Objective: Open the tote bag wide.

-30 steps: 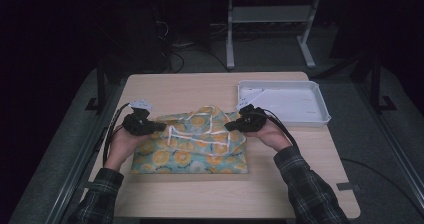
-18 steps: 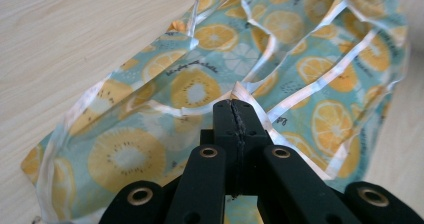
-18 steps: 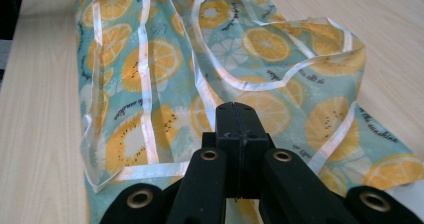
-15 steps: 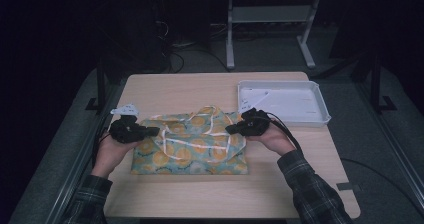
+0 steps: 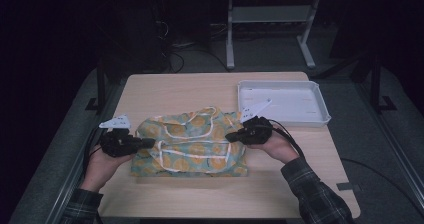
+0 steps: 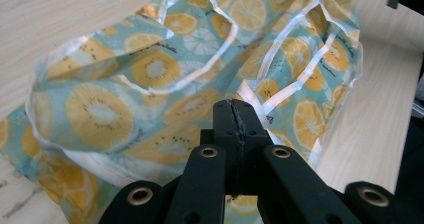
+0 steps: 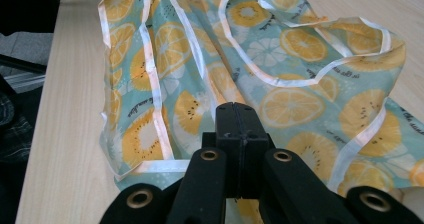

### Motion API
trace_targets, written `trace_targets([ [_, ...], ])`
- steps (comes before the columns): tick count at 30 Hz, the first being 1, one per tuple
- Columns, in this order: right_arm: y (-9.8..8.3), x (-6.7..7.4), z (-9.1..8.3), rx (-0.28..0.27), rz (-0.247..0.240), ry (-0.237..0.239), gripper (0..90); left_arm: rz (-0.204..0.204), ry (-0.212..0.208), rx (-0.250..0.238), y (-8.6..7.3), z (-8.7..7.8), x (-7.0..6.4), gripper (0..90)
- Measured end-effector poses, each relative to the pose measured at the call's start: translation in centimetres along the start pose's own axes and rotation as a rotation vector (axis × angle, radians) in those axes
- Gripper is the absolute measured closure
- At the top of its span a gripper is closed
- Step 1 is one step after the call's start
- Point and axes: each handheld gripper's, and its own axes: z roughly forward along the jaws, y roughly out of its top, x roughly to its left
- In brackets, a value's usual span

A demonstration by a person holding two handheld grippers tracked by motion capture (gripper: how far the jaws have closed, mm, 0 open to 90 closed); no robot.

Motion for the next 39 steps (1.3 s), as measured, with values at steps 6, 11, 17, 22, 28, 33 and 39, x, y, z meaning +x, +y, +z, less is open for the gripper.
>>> trace_targets([
  [6, -0.1, 1.1, -0.3, 0.003, -0.023, 0.016, 89.7, 0.008, -0.022, -0.006, -0.8, -0.7, -1.0, 89.8],
  [11, -0.2, 1.9, -0.6, 0.002, -0.020, 0.024, 89.7, 0.009, -0.034, -0.008, -1.2, -1.0, -1.6, 89.8],
  [17, -0.8, 2.8, -0.7, 0.014, -0.042, 0.040, 89.7, 0.016, -0.054, 0.002, -2.0, -1.3, -2.5, 89.8],
  [22, -1.3, 3.8, -0.7, 0.031, -0.064, 0.055, 89.7, 0.023, -0.071, 0.025, -2.8, -1.6, -3.3, 89.8],
  [28, -1.8, 4.8, -0.4, 0.057, -0.059, 0.071, 89.7, 0.024, -0.088, 0.040, -3.5, -1.5, -3.7, 89.8],
  [33, -2.6, 5.9, 0.1, 0.091, -0.083, 0.092, 89.6, 0.020, -0.097, 0.071, -4.3, -1.2, -4.1, 89.8],
  [39, -3.5, 6.5, 0.7, 0.120, -0.097, 0.110, 89.6, 0.013, -0.111, 0.121, -5.1, -0.6, -4.6, 89.8],
])
